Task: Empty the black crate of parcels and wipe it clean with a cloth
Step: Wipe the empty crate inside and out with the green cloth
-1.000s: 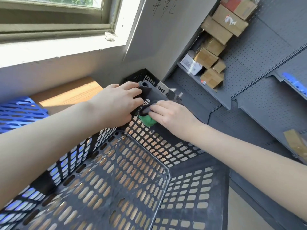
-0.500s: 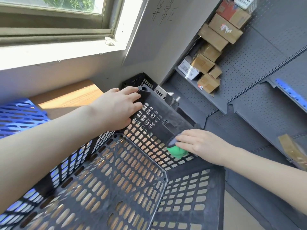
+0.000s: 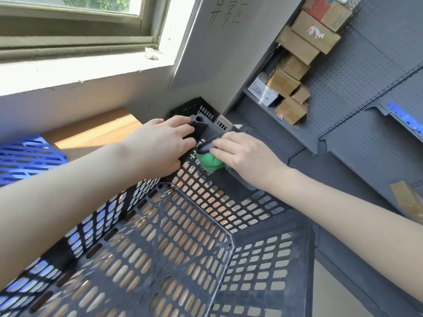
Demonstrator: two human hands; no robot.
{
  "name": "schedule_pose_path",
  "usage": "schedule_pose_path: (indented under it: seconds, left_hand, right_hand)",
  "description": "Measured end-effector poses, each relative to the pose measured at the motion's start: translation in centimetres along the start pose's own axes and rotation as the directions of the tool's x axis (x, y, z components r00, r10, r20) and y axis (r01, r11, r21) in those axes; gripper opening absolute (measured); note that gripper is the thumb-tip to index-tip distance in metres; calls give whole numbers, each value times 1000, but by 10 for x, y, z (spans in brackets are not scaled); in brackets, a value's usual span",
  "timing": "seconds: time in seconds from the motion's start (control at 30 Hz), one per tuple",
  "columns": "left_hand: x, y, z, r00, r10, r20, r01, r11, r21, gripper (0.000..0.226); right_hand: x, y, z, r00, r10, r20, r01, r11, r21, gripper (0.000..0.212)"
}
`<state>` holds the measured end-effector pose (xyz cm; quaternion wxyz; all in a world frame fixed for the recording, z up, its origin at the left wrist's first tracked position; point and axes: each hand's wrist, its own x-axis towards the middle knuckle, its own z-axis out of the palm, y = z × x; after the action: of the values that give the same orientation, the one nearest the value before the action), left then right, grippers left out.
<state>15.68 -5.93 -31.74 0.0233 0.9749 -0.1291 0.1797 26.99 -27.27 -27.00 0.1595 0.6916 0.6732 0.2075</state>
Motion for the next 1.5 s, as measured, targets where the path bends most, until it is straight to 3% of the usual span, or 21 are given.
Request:
schedule_pose_path:
  seconds: [0.13, 0.3, 0.47, 0.57, 0.73, 0.8, 0.87, 0.9, 0.97, 1.03, 1.07, 1.2, 1.33, 1.5]
  left_hand:
    - [1, 4, -7, 997, -23, 74, 22, 1000, 14, 45]
    - [1, 8, -15, 985, -42, 165, 35, 998, 44, 49]
    - [1, 9, -20, 976, -46, 211, 36, 998, 51, 47]
    - [1, 10, -20, 975, -51, 218, 42, 998, 45, 46]
    - [3, 7, -16, 973, -54, 224, 44, 998, 49, 45]
    - [3, 6, -14, 975, -52, 214, 46, 998, 36, 44]
    - [4, 5, -13, 977, -48, 208, 42, 999, 33, 44]
    - [4, 5, -12, 977, -49, 209, 43, 999, 30, 44]
    - [5, 4, -11, 976, -50, 210, 46, 999, 23, 44]
    - [6, 4, -11, 977, -48, 206, 44, 999, 23, 44]
    - [6, 4, -11, 977, -48, 206, 44, 999, 24, 44]
    - [5, 3, -10, 977, -42, 208, 36, 999, 33, 43]
    - [5, 3, -11, 980, -43, 195, 38, 999, 25, 45]
    - [5, 3, -9, 989, -45, 138, 46, 999, -3, 50]
  right_hand:
    - [-58, -9, -10, 966, -51, 253, 39, 998, 54, 25]
    - [-126, -17, -28, 880, -18, 475, -45, 992, 120, 18]
    - [-139, -23, -27, 837, 10, 548, -76, 992, 98, 18]
    - [-127, -31, -10, 796, -54, 603, -1, 996, 92, 16]
    - [-103, -62, 39, 588, -187, 787, 193, 977, 88, 21]
    - [-91, -72, 55, 515, -249, 821, 285, 952, 109, 14]
    - [-86, -80, 71, 391, -295, 872, 325, 930, 169, 8]
    - [-85, -83, 78, 376, -300, 876, 323, 929, 179, 8]
    - [-81, -87, 87, 386, -274, 881, 336, 931, 143, 17]
    - [-80, -92, 92, 360, -295, 885, 384, 911, 148, 2]
    - [-78, -95, 94, 346, -305, 887, 390, 907, 160, 10]
    - [-78, -99, 102, 406, -331, 852, 382, 908, 171, 16]
    - [-77, -96, 97, 403, -329, 854, 344, 919, 192, 18]
    - [-52, -75, 79, 535, -318, 783, 365, 923, 125, 17]
